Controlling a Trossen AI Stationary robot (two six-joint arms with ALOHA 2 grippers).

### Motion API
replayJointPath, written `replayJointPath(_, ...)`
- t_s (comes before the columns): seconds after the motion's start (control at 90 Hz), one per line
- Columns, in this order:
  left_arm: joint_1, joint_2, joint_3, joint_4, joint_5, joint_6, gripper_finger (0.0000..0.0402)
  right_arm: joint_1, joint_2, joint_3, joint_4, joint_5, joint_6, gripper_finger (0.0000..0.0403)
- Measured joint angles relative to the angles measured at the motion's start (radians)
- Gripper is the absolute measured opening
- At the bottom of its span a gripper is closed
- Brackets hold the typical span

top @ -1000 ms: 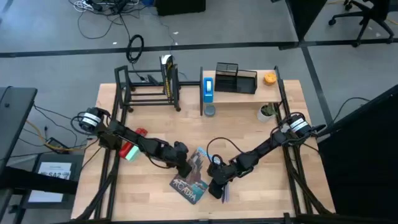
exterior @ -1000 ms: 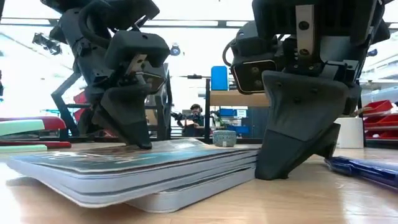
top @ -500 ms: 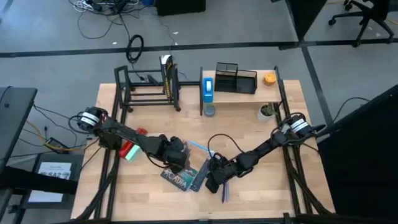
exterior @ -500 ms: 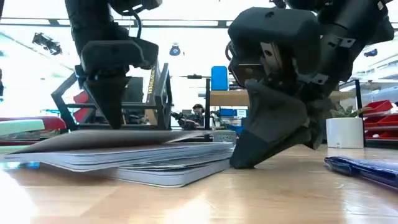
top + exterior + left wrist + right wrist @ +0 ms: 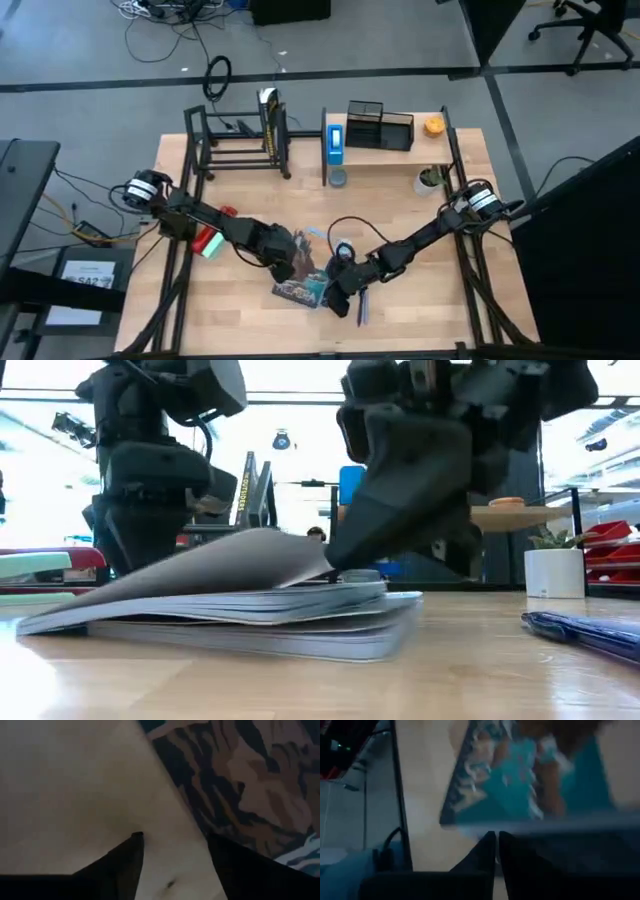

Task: Stock shelves
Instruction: Put the brown book on the book organizer

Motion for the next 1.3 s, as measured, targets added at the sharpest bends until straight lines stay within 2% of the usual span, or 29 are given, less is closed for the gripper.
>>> replayJointPath(0.267,0.0,0.007,-0.006,0.197,-0.004,0.001,0.0189,-0.011,-0.006,0.0,-0.228,0.021,0.009,0.0)
replayJointPath(0.433,0.001,0.044,-0.013,0.289,-0.031,-0.027,0.0189,-0.012,-0.008,-0.021,-0.208,0.027,0.005,0.0)
replayJointPath(0.767,0.003,0.051,-0.093,0.656,-0.049,-0.074,0.0189,0.007,-0.007,-0.036,-0.197,0.016,-0.001,0.0)
replayJointPath(0.911,0.003,0.032,-0.1,0.751,-0.015,-0.098,0.0188,0.018,-0.007,-0.061,-0.189,0.031,0.008,0.0)
replayJointPath(1.011,-0.006,0.035,-0.098,0.878,0.075,-0.097,0.0188,0.021,-0.005,-0.072,-0.184,0.111,0.013,0.0)
replayJointPath(1.089,-0.008,0.032,-0.097,0.99,0.085,-0.097,0.0188,0.024,-0.005,-0.074,-0.189,0.142,0.013,0.0)
replayJointPath(1.222,0.003,0.032,-0.097,1.019,0.083,-0.098,0.0181,0.025,-0.004,-0.075,-0.176,0.151,0.012,0.0)
replayJointPath(1.3,0.003,0.03,-0.096,0.972,0.082,-0.104,0.017,0.026,-0.004,-0.075,-0.169,0.149,0.012,0.0)
